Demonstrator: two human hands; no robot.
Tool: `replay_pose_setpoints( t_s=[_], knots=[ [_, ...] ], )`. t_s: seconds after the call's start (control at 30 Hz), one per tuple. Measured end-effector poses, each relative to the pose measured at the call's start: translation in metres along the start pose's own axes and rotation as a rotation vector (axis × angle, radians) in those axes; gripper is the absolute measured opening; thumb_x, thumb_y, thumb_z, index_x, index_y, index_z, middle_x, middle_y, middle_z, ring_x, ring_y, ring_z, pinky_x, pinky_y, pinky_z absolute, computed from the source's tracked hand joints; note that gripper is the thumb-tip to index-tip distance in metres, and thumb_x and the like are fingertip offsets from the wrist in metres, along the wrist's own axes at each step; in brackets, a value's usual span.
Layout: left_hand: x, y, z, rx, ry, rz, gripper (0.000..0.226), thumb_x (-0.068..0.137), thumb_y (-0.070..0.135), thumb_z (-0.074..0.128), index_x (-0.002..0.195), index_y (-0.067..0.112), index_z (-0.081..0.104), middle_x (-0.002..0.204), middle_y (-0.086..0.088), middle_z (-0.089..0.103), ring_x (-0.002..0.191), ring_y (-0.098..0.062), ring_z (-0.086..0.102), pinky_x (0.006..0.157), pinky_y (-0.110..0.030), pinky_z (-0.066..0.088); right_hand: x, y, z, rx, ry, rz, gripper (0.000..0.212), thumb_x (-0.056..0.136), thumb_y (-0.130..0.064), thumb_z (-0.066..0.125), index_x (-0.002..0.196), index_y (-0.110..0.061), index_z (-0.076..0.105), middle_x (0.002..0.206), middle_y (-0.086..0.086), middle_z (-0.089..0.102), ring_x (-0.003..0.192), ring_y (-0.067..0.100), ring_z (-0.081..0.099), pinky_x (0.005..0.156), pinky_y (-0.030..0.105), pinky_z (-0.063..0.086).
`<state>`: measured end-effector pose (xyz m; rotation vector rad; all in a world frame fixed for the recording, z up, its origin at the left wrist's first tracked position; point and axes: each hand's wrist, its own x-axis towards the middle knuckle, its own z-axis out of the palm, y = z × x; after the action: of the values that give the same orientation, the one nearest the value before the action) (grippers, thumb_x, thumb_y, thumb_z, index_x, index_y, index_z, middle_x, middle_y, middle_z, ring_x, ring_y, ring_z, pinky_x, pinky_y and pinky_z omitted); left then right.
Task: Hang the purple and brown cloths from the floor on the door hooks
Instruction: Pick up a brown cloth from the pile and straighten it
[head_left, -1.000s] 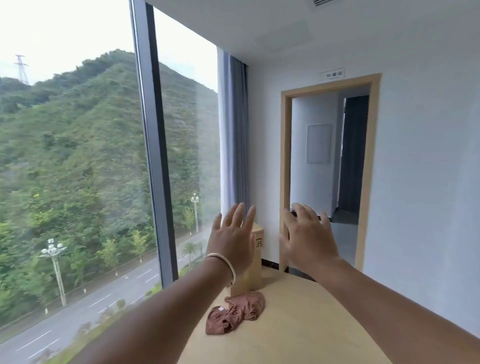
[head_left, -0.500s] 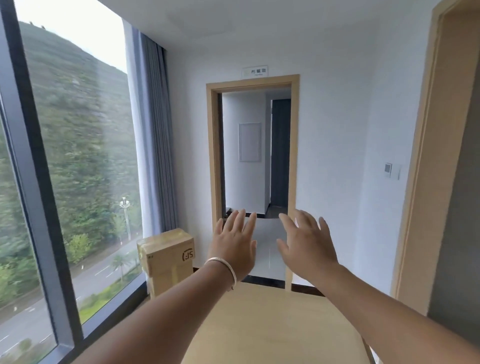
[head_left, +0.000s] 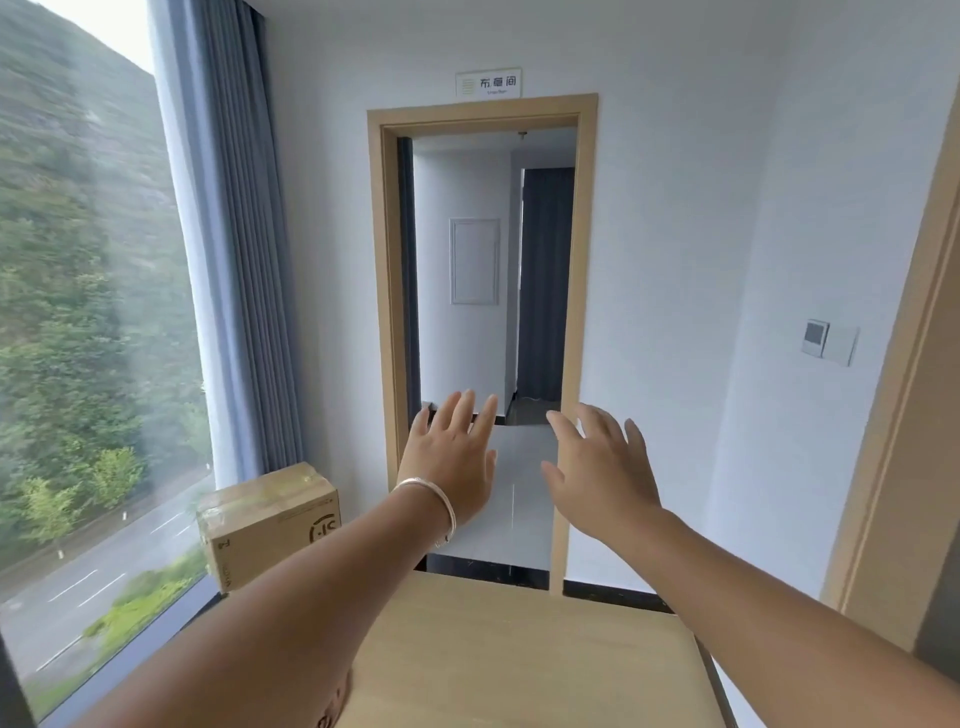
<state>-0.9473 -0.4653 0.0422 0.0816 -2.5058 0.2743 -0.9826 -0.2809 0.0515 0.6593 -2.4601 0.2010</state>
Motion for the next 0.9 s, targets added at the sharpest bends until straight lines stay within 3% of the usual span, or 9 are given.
replay_pose_setpoints(
  t_s=[0.53,0.9],
  knots=[
    [0.210,-0.016,0.209,0.046,-0.124,-0.133,0.063,0.099,0.044,0.030,0.152,0.023,0.003,0.159,-0.004,0.012,0.146,-0.024,0.006,0.116,-0.045,0.016,0.238,0.100,0.209,0.057,-0.048,-0.146,0.051,0.092,-0.040,0.049,0.139,-0.022,0.041,0.145,0.006,0.039,0.135,0.027,0.032,0.111,0.052,0.025],
    [0.288,-0.101,0.316,0.121,-0.217,-0.313,0.067,0.095,0.060,0.023,0.150,0.027,0.005,0.159,-0.002,0.014,0.146,-0.026,0.011,0.117,-0.049,0.018,0.368,0.077,0.331,0.131,-0.106,-0.314,0.053,0.093,-0.045,0.046,0.141,-0.025,0.037,0.147,0.005,0.037,0.136,0.025,0.031,0.110,0.047,0.025]
  ],
)
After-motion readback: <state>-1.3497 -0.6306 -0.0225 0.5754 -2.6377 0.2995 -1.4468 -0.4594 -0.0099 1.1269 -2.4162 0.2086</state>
